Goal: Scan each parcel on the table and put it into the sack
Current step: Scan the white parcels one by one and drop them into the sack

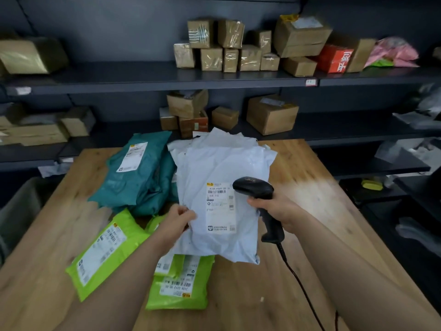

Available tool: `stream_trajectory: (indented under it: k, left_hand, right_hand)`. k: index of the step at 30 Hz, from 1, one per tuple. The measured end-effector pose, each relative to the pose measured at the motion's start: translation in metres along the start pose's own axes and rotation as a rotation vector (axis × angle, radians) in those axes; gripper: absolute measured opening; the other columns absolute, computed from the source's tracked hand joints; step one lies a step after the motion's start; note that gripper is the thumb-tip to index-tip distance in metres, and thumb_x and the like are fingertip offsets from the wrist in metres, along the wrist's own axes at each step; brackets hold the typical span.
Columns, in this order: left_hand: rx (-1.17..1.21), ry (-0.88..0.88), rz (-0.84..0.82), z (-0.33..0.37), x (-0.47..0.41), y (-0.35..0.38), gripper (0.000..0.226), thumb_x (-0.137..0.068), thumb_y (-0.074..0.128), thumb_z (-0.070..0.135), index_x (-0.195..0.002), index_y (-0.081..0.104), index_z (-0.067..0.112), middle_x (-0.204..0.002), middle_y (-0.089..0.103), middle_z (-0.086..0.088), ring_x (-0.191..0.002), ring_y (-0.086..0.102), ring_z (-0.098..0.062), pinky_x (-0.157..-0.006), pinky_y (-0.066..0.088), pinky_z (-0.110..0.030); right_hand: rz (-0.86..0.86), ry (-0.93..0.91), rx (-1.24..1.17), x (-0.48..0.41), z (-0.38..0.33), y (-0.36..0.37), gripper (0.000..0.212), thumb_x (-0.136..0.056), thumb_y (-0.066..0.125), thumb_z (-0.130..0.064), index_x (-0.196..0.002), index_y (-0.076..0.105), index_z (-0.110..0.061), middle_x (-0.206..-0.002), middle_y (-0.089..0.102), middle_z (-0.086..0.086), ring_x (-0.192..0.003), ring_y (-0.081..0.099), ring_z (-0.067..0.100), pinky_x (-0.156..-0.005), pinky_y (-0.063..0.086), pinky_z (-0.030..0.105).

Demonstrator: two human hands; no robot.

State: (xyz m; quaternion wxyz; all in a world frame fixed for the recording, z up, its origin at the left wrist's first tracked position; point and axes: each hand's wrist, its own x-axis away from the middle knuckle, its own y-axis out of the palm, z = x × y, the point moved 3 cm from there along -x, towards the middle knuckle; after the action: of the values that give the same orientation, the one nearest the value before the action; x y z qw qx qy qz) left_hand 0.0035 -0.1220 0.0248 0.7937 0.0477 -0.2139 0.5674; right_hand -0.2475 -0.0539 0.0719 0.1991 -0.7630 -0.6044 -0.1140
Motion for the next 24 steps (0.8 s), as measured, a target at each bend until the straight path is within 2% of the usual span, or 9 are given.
stream_trajectory:
  k: [2,4,7,11,13,15,17,20,24]
  left_hand:
    - [0.273,-0.06,0.043,-0.001,-0.004,0.006,0.058,-0.088,0.067,0.031,-0.134,0.035,0.016,-0.118,0.056,-0.001,-0.093,0.06,-0.019,-0.071,0.05,-0.031]
    - [0.237,-0.093,0.008,-0.001,-0.01,0.012,0.078,-0.079,0.073,0.046,-0.141,0.035,0.017,-0.124,0.057,0.008,-0.102,0.062,-0.019,-0.079,0.053,-0.034]
    - [0.109,-0.129,-0.11,-0.005,-0.014,0.026,0.057,-0.075,0.077,0.043,-0.122,0.062,0.014,-0.11,0.072,0.001,-0.096,0.069,-0.02,-0.074,0.055,-0.032]
    - [0.234,-0.124,-0.135,-0.021,-0.015,0.046,0.036,-0.082,0.075,0.023,-0.115,0.066,0.01,-0.104,0.074,-0.007,-0.094,0.071,-0.026,-0.079,0.058,-0.04]
    - [0.269,-0.068,-0.098,-0.025,-0.014,0.053,0.032,-0.084,0.073,0.017,-0.114,0.066,0.009,-0.109,0.073,-0.01,-0.097,0.07,-0.029,-0.087,0.056,-0.047]
    - [0.268,0.006,-0.068,-0.028,-0.01,0.061,0.034,-0.086,0.07,0.013,-0.118,0.064,0.007,-0.113,0.07,-0.013,-0.101,0.068,-0.029,-0.092,0.053,-0.05]
    - [0.288,0.071,-0.05,-0.03,-0.007,0.071,0.038,-0.086,0.069,0.011,-0.123,0.06,0.006,-0.115,0.069,-0.011,-0.104,0.067,-0.028,-0.094,0.052,-0.049]
    - [0.314,0.132,-0.039,-0.029,-0.002,0.084,0.039,-0.089,0.067,0.013,-0.127,0.057,0.009,-0.12,0.067,-0.008,-0.108,0.065,-0.023,-0.096,0.051,-0.045]
    - [0.338,0.166,-0.035,-0.029,0.002,0.095,0.049,-0.092,0.063,0.015,-0.138,0.046,0.011,-0.129,0.06,-0.004,-0.117,0.058,-0.02,-0.101,0.047,-0.04]
  right_hand:
    - [0.009,0.011,0.002,0.005,0.008,0.002,0.012,-0.088,0.071,-0.017,-0.098,0.066,-0.011,-0.065,0.067,-0.008,-0.053,0.061,0.003,-0.049,0.046,0.015]
    - [0.019,0.016,0.011,0.009,0.013,0.001,0.02,-0.088,0.07,-0.017,-0.106,0.066,-0.01,-0.077,0.067,-0.002,-0.062,0.062,0.008,-0.055,0.048,0.019]
    - [0.037,0.016,0.041,0.016,0.018,-0.003,0.025,-0.089,0.069,-0.014,-0.112,0.065,-0.007,-0.091,0.069,0.006,-0.076,0.064,0.017,-0.066,0.052,0.025]
    - [0.047,-0.017,0.043,0.03,0.022,-0.008,0.023,-0.089,0.068,-0.01,-0.112,0.063,-0.01,-0.084,0.068,-0.002,-0.067,0.063,0.006,-0.051,0.048,0.013]
    - [0.093,-0.057,0.11,0.039,0.022,-0.013,0.017,-0.089,0.068,-0.013,-0.105,0.064,-0.014,-0.082,0.066,-0.006,-0.064,0.061,0.001,-0.05,0.045,0.009]
    - [0.103,-0.065,0.171,0.052,0.024,-0.02,0.009,-0.088,0.07,-0.019,-0.095,0.063,-0.018,-0.077,0.065,-0.004,-0.058,0.061,0.005,-0.054,0.047,0.016]
    - [0.091,-0.055,0.186,0.065,0.027,-0.026,0.01,-0.086,0.07,-0.023,-0.083,0.063,-0.017,-0.069,0.063,0.0,-0.05,0.058,0.01,-0.051,0.048,0.022]
    - [0.109,-0.06,0.242,0.083,0.029,-0.033,0.016,-0.085,0.068,-0.025,-0.074,0.06,-0.017,-0.057,0.058,-0.003,-0.045,0.054,0.01,-0.045,0.046,0.019]
    - [0.138,-0.055,0.193,0.098,0.033,-0.039,0.019,-0.084,0.068,-0.026,-0.075,0.06,-0.012,-0.056,0.058,-0.001,-0.044,0.052,0.012,-0.045,0.044,0.019]
